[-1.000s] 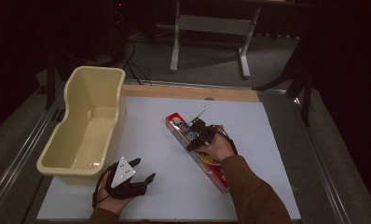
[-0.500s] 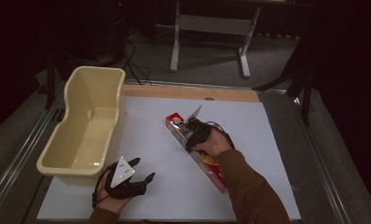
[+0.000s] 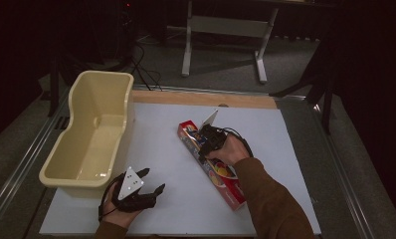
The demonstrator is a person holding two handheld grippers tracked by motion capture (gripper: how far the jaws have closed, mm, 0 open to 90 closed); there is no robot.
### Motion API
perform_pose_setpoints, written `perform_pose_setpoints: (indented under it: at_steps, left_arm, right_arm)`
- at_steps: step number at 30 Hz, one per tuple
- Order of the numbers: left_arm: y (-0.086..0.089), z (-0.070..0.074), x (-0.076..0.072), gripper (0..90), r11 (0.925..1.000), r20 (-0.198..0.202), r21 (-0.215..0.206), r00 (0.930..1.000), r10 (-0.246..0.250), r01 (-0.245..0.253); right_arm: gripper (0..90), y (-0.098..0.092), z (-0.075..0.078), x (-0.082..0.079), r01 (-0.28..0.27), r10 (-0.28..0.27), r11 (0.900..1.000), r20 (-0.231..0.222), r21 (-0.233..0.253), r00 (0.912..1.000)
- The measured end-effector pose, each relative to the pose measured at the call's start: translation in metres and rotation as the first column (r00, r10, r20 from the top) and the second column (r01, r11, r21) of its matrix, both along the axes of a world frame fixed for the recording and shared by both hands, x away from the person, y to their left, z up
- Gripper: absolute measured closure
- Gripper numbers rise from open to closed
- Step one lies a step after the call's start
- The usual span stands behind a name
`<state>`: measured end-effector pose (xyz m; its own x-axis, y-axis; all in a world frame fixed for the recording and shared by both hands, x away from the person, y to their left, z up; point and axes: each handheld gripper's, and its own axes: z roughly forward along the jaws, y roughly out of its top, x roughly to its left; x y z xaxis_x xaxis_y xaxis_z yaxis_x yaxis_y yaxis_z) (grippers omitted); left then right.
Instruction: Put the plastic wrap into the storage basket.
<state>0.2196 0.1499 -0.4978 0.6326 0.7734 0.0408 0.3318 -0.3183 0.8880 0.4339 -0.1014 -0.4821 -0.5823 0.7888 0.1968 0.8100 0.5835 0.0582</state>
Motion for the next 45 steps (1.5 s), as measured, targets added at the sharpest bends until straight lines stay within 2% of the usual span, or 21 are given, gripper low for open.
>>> perform_pose_setpoints:
  at_steps: [2, 4, 8, 13, 18, 21, 25, 26, 27, 30, 31, 32, 34, 36, 39, 40, 41, 42, 43, 44, 45]
  left_arm:
    - [0.0, 0.0, 0.0, 28.2, 1.0, -0.001, -0.001, 1.0, 0.001, -0.001]
    - [0.0, 0.0, 0.0, 28.2, 1.0, -0.001, 0.001, 1.0, 0.001, -0.001]
    - [0.0, 0.0, 0.0, 28.2, 1.0, 0.0, 0.002, 1.0, 0.002, -0.002]
    - [0.0, 0.0, 0.0, 28.2, 1.0, 0.001, 0.003, 1.0, 0.002, -0.002]
    - [-0.001, 0.0, 0.0, 28.2, 0.9999, 0.004, 0.009, 1.0, 0.004, -0.004]
    - [-0.001, 0.0, 0.0, 28.2, 0.9999, 0.006, 0.011, 1.0, 0.003, -0.003]
    - [-0.001, 0.0, 0.0, 28.2, 1.0, 0.005, 0.008, 1.0, 0.004, -0.004]
    - [-0.001, 0.0, 0.0, 28.2, 1.0, 0.005, 0.008, 1.0, 0.004, -0.004]
    - [-0.001, 0.0, 0.0, 28.2, 1.0, 0.005, 0.008, 1.0, 0.004, -0.004]
    - [-0.001, 0.0, 0.0, 28.2, 0.9999, 0.008, 0.011, 1.0, 0.003, -0.003]
    - [-0.001, 0.0, 0.0, 28.2, 0.9999, 0.007, 0.01, 1.0, 0.003, -0.003]
    - [-0.001, 0.0, 0.0, 28.2, 0.9999, 0.007, 0.01, 1.0, 0.003, -0.003]
    - [-0.001, 0.0, 0.0, 28.2, 0.9999, 0.009, 0.01, 1.0, 0.003, -0.003]
    - [-0.001, 0.0, 0.0, 28.2, 0.9999, 0.009, 0.01, 1.0, 0.003, -0.003]
    - [-0.001, 0.0, 0.0, 28.2, 0.9999, 0.01, 0.011, 0.9999, 0.003, -0.003]
    - [-0.001, 0.0, 0.0, 28.2, 0.9999, 0.01, 0.011, 0.9999, 0.003, -0.003]
    - [-0.001, 0.0, 0.0, 28.2, 0.9999, 0.01, 0.011, 0.9999, 0.003, -0.003]
    - [0.0, 0.0, -0.001, 28.2, 0.9999, 0.014, 0.01, 0.9999, 0.006, -0.006]
    - [0.0, 0.0, -0.001, 28.2, 0.9999, 0.014, 0.01, 0.9999, 0.006, -0.006]
    - [0.0, 0.0, -0.001, 28.2, 0.9999, 0.014, 0.009, 0.9999, 0.007, -0.008]
    - [0.0, 0.0, -0.001, 28.2, 0.9999, 0.014, 0.009, 0.9999, 0.007, -0.008]
  right_arm:
    - [42.6, 0.0, 0.001, 0.0, -0.001, 0.001, 1.0, 0.002, 0.01, 1.0]
    - [42.6, 0.0, 0.006, -0.002, 0.008, -0.009, 0.999, 0.007, 0.04, 0.9999]
    - [42.4, -0.003, 0.021, -0.003, 0.043, -0.043, 0.987, -0.003, 0.154, 0.9991]
    - [42.4, -0.004, 0.038, -0.003, 0.091, -0.086, 0.955, -0.028, 0.282, 0.9959]
    - [42.3, -0.004, 0.052, -0.001, 0.121, -0.119, 0.924, -0.029, 0.363, 0.9925]
    - [42.3, -0.003, 0.059, 0.001, 0.137, -0.128, 0.901, -0.051, 0.412, 0.9905]
    - [42.3, -0.001, 0.07, 0.002, 0.142, -0.136, 0.882, -0.046, 0.45, 0.9896]
    - [42.3, -0.001, 0.07, 0.002, 0.142, -0.136, 0.882, -0.046, 0.45, 0.9896]
    - [42.3, 0.0, 0.075, 0.002, 0.151, -0.145, 0.867, -0.049, 0.474, 0.9882]
    - [42.4, 0.002, 0.08, 0.002, 0.159, -0.156, 0.851, -0.049, 0.501, 0.9866]
    - [42.4, 0.003, 0.082, 0.002, 0.166, -0.159, 0.841, -0.059, 0.515, 0.9856]
    - [42.4, 0.003, 0.082, 0.002, 0.166, -0.159, 0.841, -0.059, 0.515, 0.9856]
    - [42.4, 0.006, 0.087, 0.002, 0.166, -0.157, 0.829, -0.063, 0.534, 0.9856]
    - [42.4, 0.009, 0.09, 0.002, 0.164, -0.159, 0.826, -0.057, 0.54, 0.9857]
    - [42.4, 0.014, 0.096, 0.004, 0.176, -0.169, 0.811, -0.065, 0.558, 0.9835]
    - [42.4, 0.015, 0.098, 0.005, 0.183, -0.172, 0.798, -0.074, 0.573, 0.9823]
    - [42.4, 0.015, 0.098, 0.005, 0.183, -0.172, 0.798, -0.074, 0.573, 0.9823]
    - [42.4, 0.016, 0.102, 0.006, 0.19, -0.171, 0.774, -0.089, 0.605, 0.9812]
    - [42.4, 0.016, 0.102, 0.006, 0.19, -0.171, 0.774, -0.089, 0.605, 0.9812]
    - [42.4, 0.016, 0.106, 0.006, 0.205, -0.176, 0.751, -0.11, 0.628, 0.9783]
    - [42.4, 0.016, 0.106, 0.006, 0.205, -0.176, 0.751, -0.11, 0.628, 0.9783]
